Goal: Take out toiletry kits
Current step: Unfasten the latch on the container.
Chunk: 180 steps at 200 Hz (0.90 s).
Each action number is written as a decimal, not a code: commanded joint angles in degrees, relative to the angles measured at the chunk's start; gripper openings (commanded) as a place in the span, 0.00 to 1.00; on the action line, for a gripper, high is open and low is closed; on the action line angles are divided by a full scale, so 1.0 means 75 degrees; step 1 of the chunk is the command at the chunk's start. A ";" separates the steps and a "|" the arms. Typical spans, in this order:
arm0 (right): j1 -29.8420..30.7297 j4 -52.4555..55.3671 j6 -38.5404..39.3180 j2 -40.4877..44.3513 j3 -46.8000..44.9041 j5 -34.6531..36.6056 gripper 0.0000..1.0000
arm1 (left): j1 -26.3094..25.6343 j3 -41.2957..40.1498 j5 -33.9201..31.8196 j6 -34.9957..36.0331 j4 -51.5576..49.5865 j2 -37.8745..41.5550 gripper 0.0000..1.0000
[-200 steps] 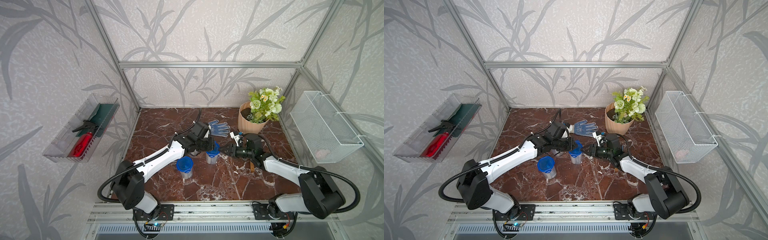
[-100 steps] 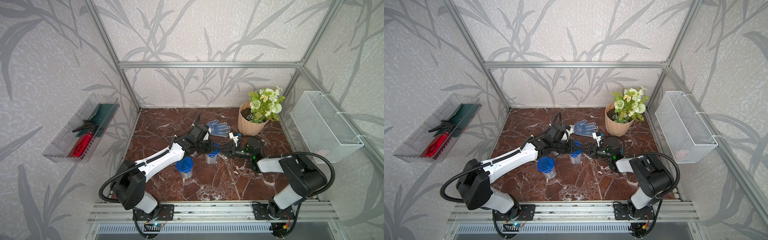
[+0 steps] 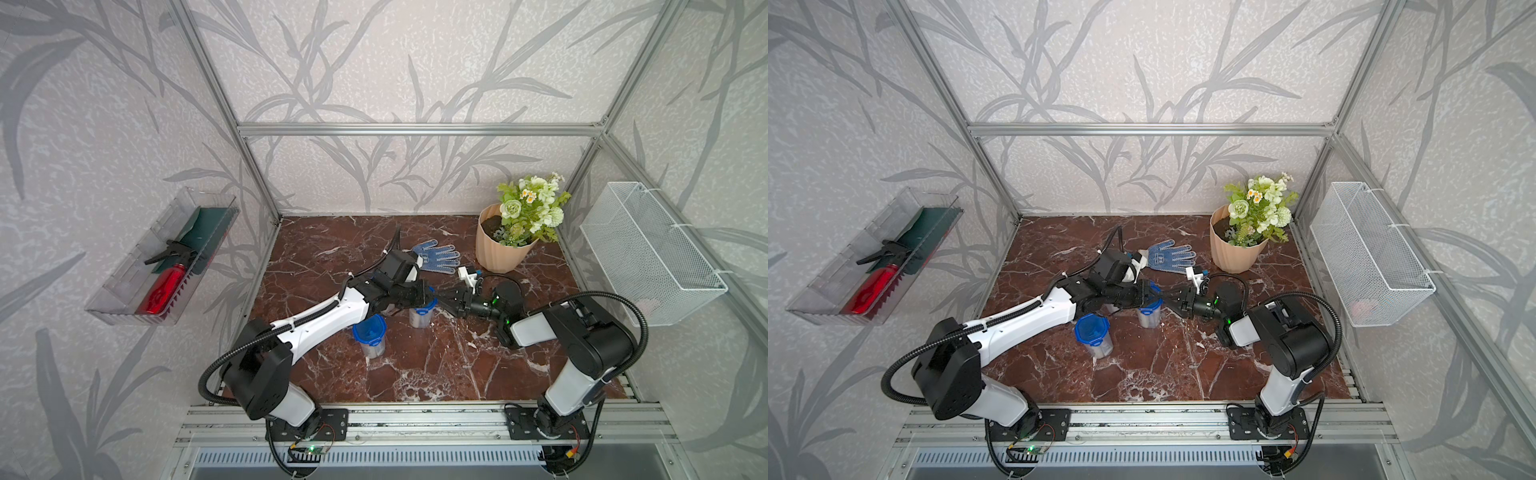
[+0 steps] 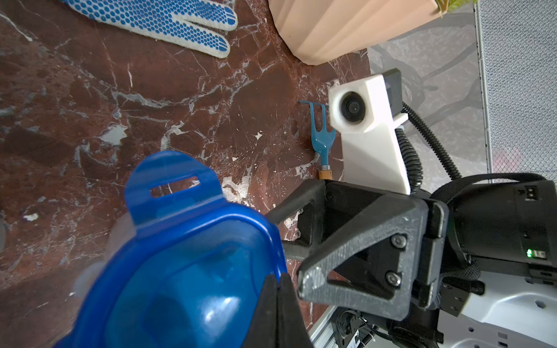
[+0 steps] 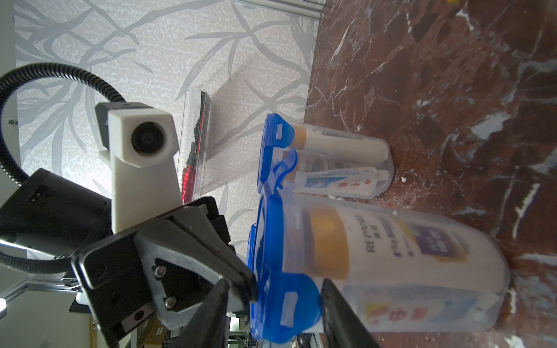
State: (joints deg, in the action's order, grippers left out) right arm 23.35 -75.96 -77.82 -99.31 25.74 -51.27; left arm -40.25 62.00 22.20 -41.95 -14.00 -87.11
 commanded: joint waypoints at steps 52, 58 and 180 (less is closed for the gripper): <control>0.0068 -0.0618 -0.0202 0.0873 0.0150 -0.0211 0.49 | 0.0362 -0.0782 -0.0348 -0.0101 -0.1153 -0.0213 0.00; 0.0072 -0.0618 -0.0194 0.0908 0.0183 -0.0210 0.49 | 0.0368 -0.0803 -0.0345 -0.0107 -0.1148 -0.0220 0.00; 0.0144 -0.0618 -0.0316 0.1175 0.0330 -0.0189 0.46 | 0.0378 -0.1192 -0.0698 0.0004 -0.1334 -0.0216 0.00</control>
State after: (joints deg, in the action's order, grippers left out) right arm 24.08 -71.02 -79.72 -95.88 25.45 -51.05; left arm -38.11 57.91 23.70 -43.07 -9.58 -85.47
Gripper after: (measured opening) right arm 0.463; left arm 0.048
